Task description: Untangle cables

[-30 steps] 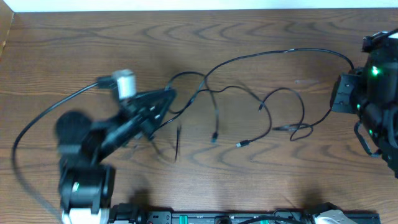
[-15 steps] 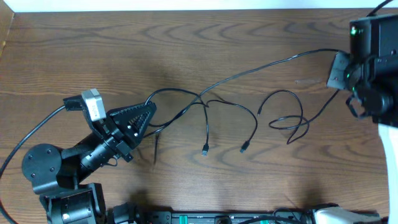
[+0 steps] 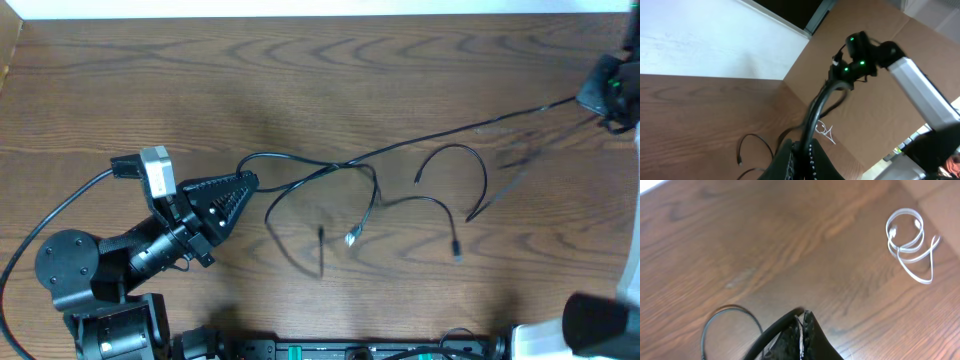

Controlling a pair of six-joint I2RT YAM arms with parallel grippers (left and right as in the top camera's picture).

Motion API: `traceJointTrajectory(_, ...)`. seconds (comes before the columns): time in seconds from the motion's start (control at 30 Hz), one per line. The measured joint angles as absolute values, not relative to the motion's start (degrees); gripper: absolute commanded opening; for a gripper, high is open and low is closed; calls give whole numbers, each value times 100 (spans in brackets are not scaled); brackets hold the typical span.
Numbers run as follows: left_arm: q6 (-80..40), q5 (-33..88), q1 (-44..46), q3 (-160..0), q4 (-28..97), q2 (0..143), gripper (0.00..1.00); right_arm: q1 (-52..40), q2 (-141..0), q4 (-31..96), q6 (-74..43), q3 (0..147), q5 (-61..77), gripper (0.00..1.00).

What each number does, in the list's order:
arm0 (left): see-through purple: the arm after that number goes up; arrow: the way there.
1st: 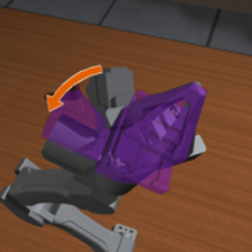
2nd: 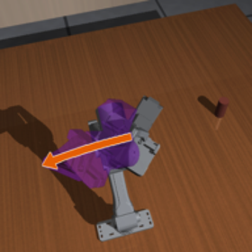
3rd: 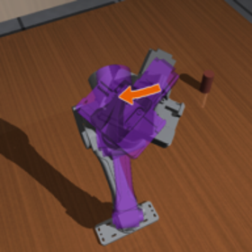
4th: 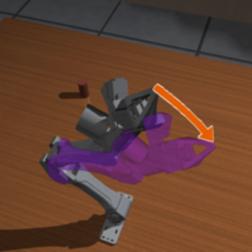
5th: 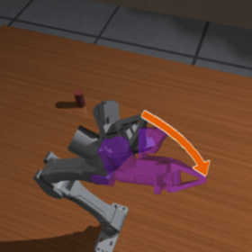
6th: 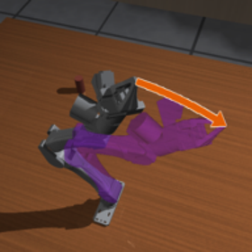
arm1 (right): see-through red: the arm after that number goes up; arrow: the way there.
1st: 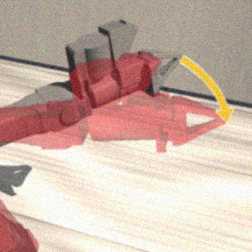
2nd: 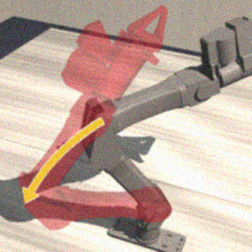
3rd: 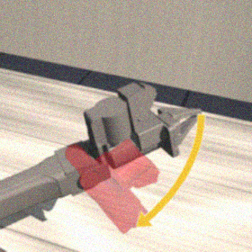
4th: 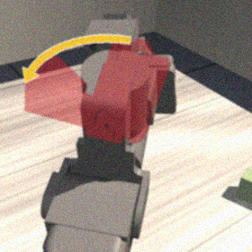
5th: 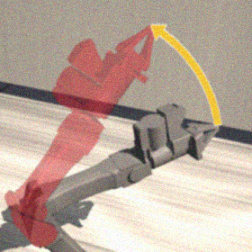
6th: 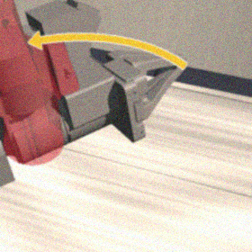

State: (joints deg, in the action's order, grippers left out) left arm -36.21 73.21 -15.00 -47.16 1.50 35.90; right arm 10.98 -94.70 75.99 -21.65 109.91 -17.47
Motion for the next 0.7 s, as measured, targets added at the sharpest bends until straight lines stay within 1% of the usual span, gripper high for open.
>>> traceJointTrajectory(0.2, -3621, 7341, -1514, -4716, 152, 3590, 7, 2235, -10180, 7614, -2139, 10993, -1109, 1)
traceJointTrajectory(0.3, -3621, 7338, -1518, -4716, 148, 3590, 7, 2580, -10475, 7675, -1957, 10993, -663, 1)
traceJointTrajectory(0.37, -3621, 7341, -1518, -4716, 150, 3590, 8, 2731, -10659, 7732, -1653, 10993, -110, 1)
traceJointTrajectory(0.4, -3621, 7341, -1518, -4716, 150, 3590, 7, 2755, -10724, 7734, -1468, 10993, 202, 4)
traceJointTrajectory(0.43, -3623, 7341, -1518, -4716, 152, 3590, 7, 2768, -10766, 7736, -1293, 10993, 537, 10)
traceJointTrajectory(0.47, -3621, 7341, -1518, -4716, 148, 3590, 7, 2759, -10803, 7754, -1070, 10993, 978, 17)
traceJointTrajectory(0.53, -3621, 7341, -1518, -4716, 150, 3590, 8, 2703, -10822, 7861, -602, 10993, 1745, 33)
traceJointTrajectory(0.63, -3621, 7341, -1518, -4716, 148, 3590, 7, 2456, -10820, 8108, -25, 10993, 2558, 45)
traceJointTrajectory(0.7, -3616, 7341, -1518, -4716, 148, 3597, 7, 2220, -10822, 8294, 294, 10993, 2862, 49)
